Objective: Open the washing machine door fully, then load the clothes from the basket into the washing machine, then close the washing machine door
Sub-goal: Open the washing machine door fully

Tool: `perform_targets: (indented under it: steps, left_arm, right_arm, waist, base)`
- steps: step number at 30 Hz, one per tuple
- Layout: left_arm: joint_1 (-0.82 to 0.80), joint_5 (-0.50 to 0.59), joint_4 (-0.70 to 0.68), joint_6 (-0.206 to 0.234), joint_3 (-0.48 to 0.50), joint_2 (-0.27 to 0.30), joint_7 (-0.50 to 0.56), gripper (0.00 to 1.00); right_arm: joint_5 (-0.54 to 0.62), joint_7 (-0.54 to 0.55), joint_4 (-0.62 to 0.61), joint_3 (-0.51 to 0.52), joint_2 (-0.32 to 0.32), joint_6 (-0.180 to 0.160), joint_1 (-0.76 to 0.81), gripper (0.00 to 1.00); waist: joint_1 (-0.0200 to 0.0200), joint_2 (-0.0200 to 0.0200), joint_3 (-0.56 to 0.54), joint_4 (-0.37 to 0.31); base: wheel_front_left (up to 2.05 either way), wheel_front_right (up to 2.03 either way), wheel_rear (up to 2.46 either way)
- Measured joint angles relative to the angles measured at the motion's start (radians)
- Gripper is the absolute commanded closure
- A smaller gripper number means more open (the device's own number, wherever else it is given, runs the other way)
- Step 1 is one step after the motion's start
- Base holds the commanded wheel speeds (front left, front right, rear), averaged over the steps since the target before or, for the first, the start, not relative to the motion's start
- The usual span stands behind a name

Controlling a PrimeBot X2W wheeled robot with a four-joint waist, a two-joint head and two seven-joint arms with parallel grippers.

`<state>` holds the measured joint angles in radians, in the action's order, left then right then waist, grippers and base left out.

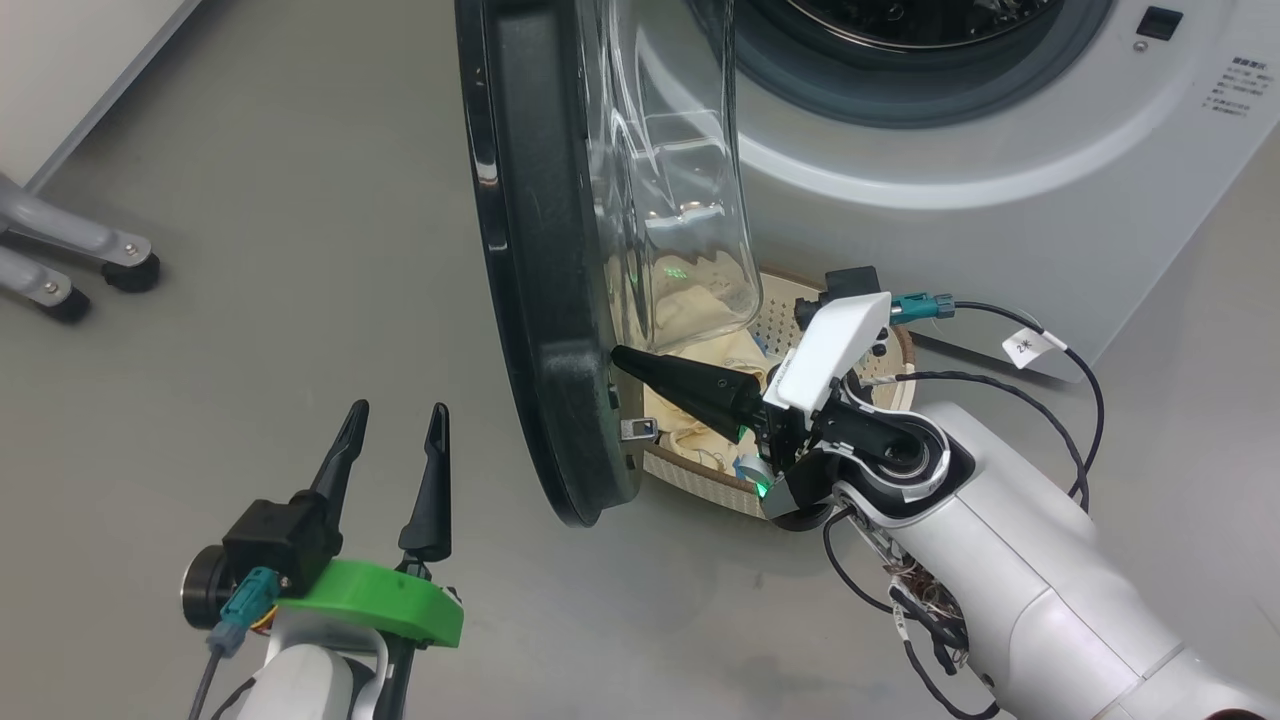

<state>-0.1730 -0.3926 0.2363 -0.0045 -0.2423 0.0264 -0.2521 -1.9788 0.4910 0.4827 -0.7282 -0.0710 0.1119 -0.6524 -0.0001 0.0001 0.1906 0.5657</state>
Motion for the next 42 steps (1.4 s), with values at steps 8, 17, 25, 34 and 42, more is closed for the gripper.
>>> perform_targets:
  steps: [8,17,25,34,42]
  left_arm:
    - [0.004,0.008,0.002,0.000,-0.003,0.000,0.000,0.00]
    - [0.010,0.036,0.018,0.000,0.021,0.002,0.000,0.00]
    - [0.031,0.059,0.039,0.000,0.053,0.005,0.000,0.00]
    - [0.052,0.068,0.045,0.000,0.090,0.022,0.000,0.00]
    - [0.071,0.070,0.045,0.000,0.121,0.022,0.000,0.00]
  right_arm:
    - [0.026,-0.062,0.021,0.049,0.002,0.002,0.000,1.00]
    - [0.090,-0.212,-0.036,0.169,-0.063,0.010,0.036,1.00]
    - [0.234,-0.381,-0.115,0.226,-0.134,0.010,0.142,0.00]
    - [0.416,-0.544,-0.154,0.199,-0.183,0.010,0.244,0.00]
    - [0.649,-0.714,-0.133,0.147,-0.254,0.010,0.300,0.00]
  waist:
    - [0.0000,0.0000,-0.007,-0.008]
    - [0.0001,0.0000,-0.037,-0.034]
    - [0.0001,0.0000,-0.068,-0.086]
    - [0.0001,0.0000,-0.109,-0.130]
    - [0.0000,0.0000,-0.129,-0.162]
  base:
    - [0.00,0.00,0.00]
    - [0.00,0.00,0.00]
    - [0.00,0.00,0.00]
    - [0.00,0.00,0.00]
    - [0.00,0.00,0.00]
